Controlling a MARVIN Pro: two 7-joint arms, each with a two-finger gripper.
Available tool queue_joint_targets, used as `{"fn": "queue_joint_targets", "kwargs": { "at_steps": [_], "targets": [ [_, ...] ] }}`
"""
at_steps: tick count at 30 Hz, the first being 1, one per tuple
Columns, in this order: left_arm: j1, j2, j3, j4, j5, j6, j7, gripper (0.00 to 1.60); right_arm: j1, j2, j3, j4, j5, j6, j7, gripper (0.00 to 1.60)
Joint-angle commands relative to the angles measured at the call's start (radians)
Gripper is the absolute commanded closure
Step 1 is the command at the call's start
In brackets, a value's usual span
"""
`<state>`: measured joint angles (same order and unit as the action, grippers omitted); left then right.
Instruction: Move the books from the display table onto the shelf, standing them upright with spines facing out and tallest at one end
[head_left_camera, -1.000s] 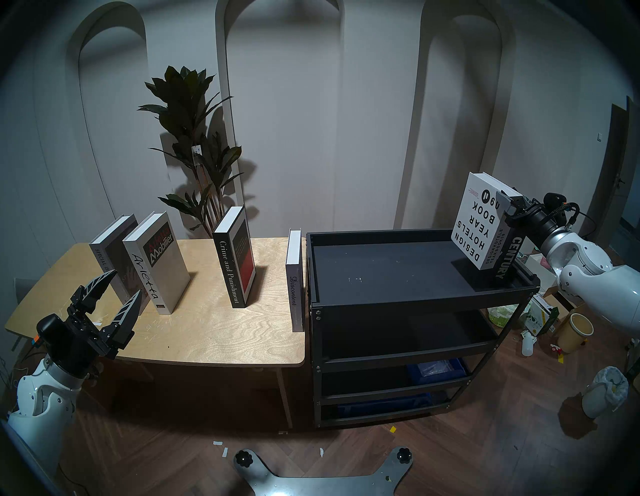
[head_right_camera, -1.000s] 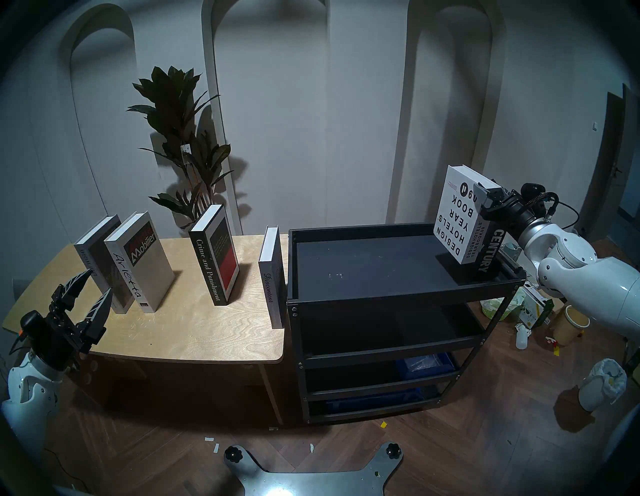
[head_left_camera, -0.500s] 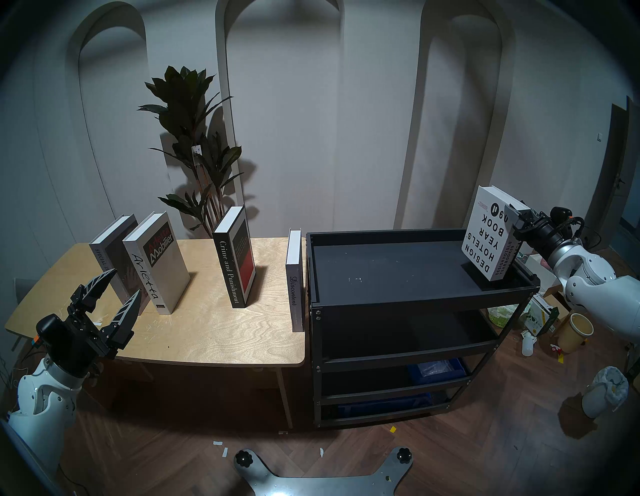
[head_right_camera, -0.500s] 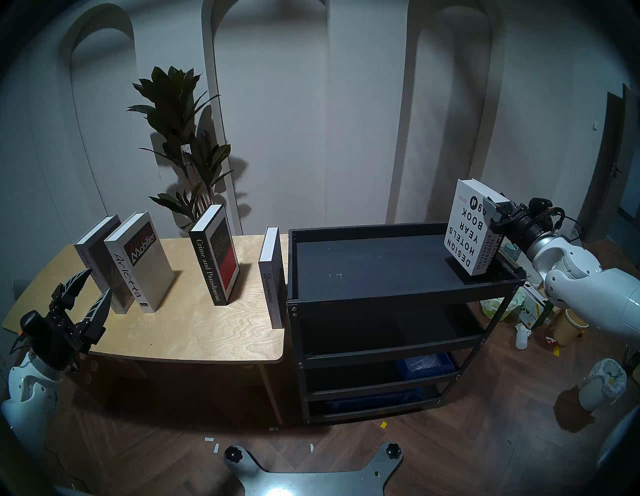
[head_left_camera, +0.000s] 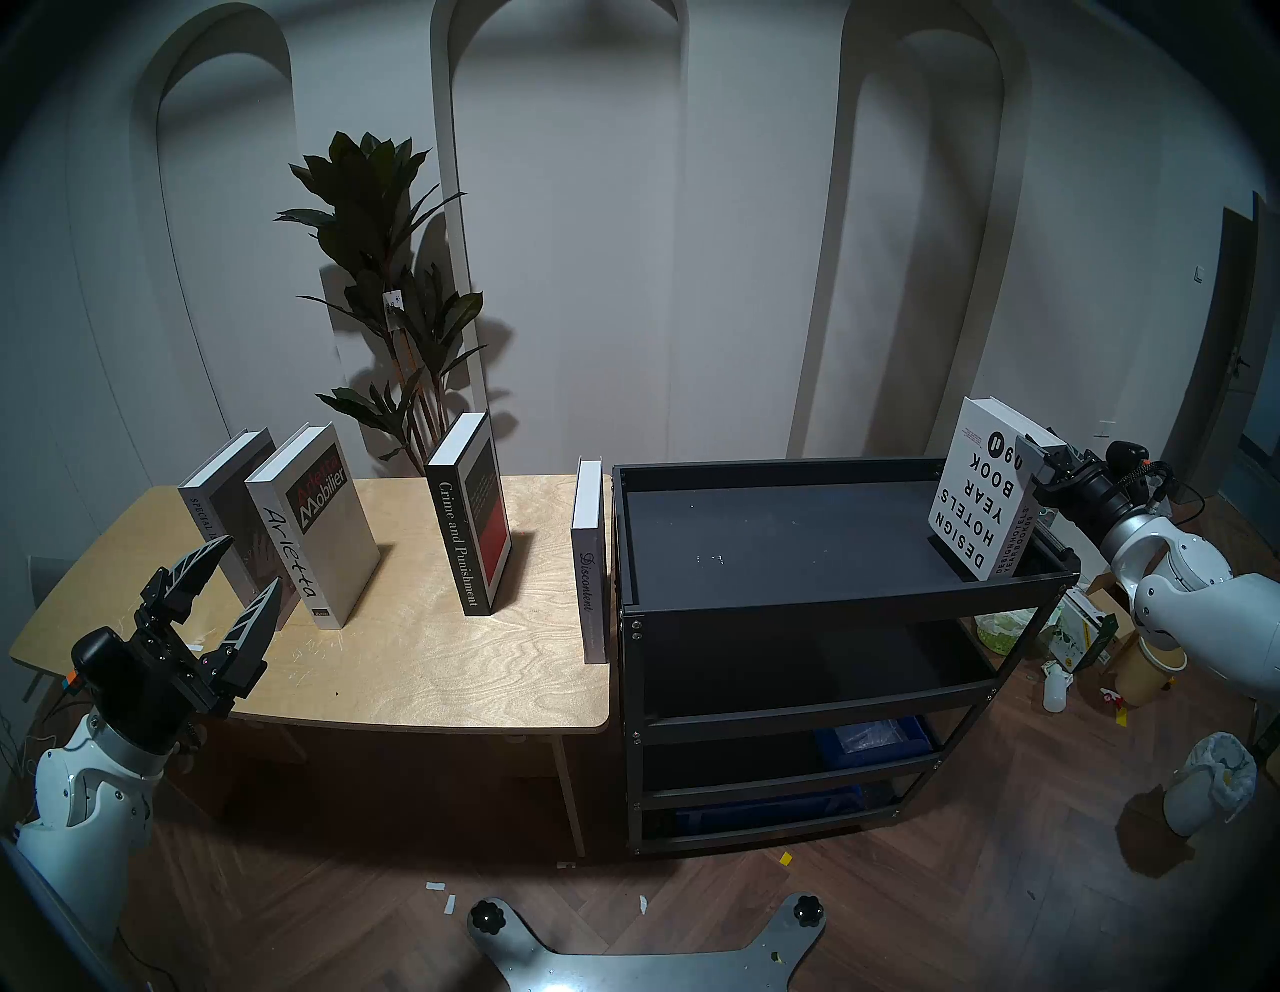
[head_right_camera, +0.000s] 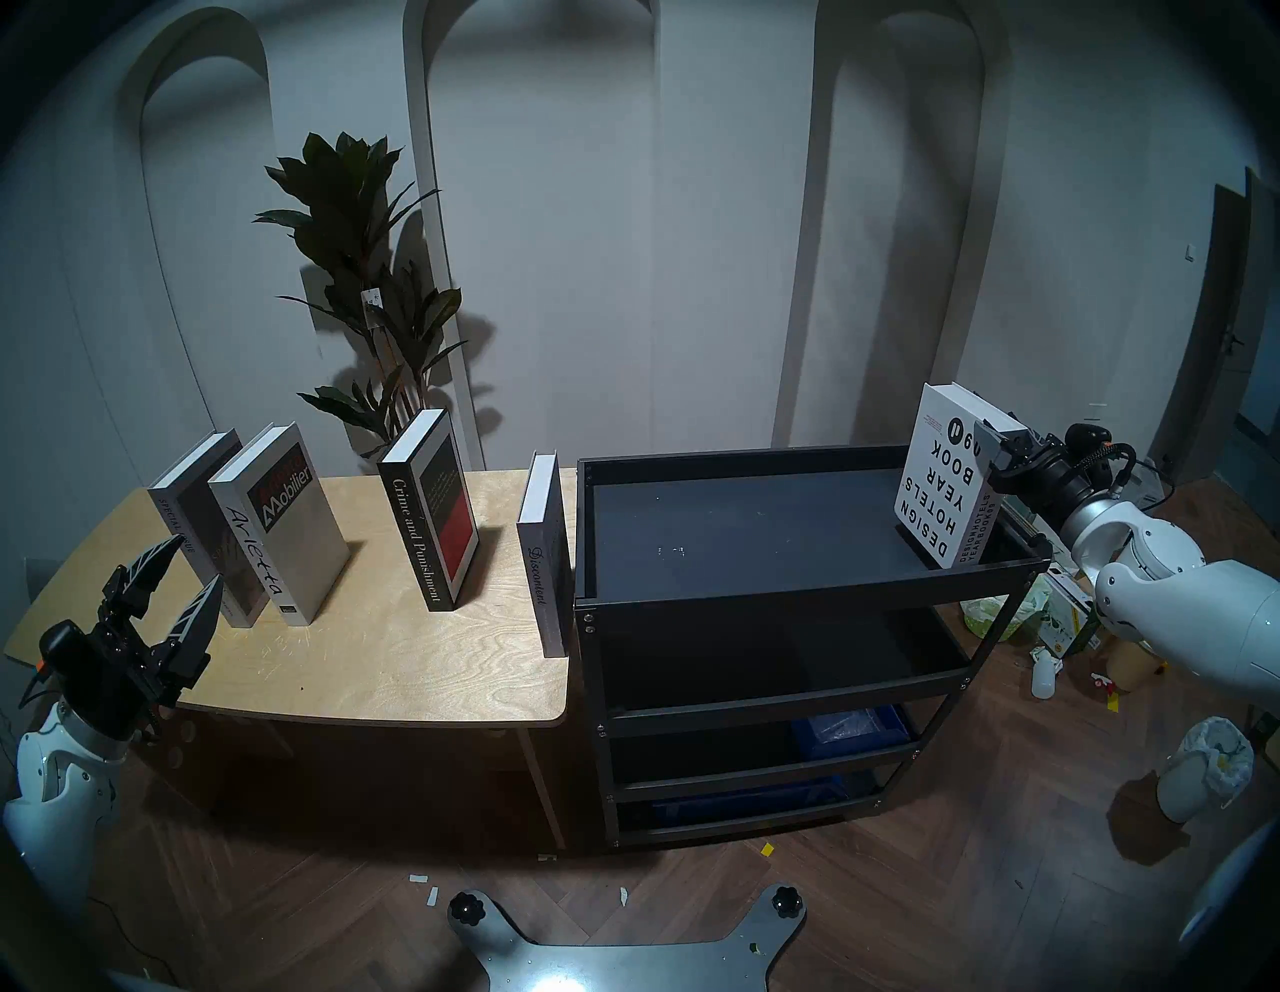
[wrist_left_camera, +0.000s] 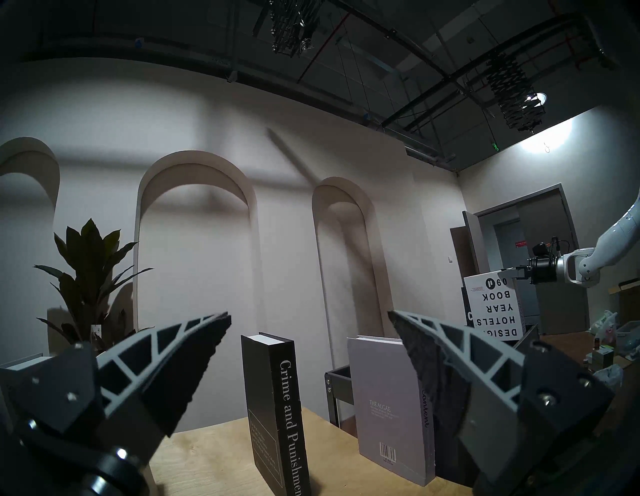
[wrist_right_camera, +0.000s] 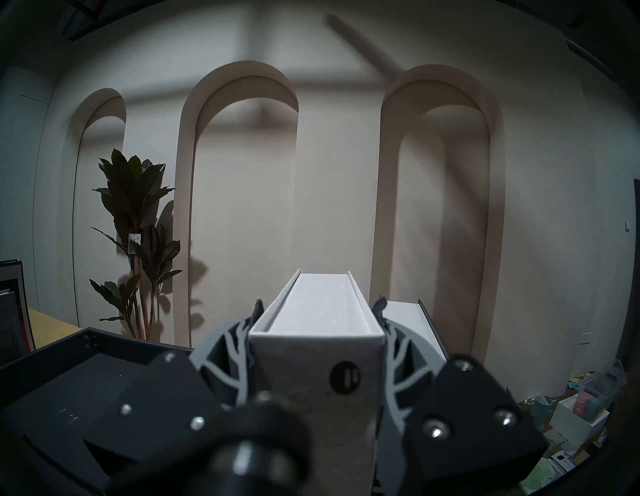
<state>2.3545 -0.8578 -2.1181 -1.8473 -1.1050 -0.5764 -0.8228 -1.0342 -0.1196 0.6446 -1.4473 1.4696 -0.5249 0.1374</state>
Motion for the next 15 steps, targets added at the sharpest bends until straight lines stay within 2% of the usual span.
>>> {"fn": "queue_joint_targets", "kwargs": {
  "at_steps": [1, 15],
  "targets": [
    [-0.007, -0.001, -0.005, -0.003, -0.003, -0.004, 0.002, 0.00, -0.042, 0.010, 0.049, 0.005, 0.015, -0.039, 0.016, 1.60],
    [-0.010, -0.003, -0.005, -0.002, -0.004, -0.003, -0.003, 0.00, -0.123, 0.010, 0.106, 0.021, 0.031, -0.057, 0.044, 1.60]
  ]
}}
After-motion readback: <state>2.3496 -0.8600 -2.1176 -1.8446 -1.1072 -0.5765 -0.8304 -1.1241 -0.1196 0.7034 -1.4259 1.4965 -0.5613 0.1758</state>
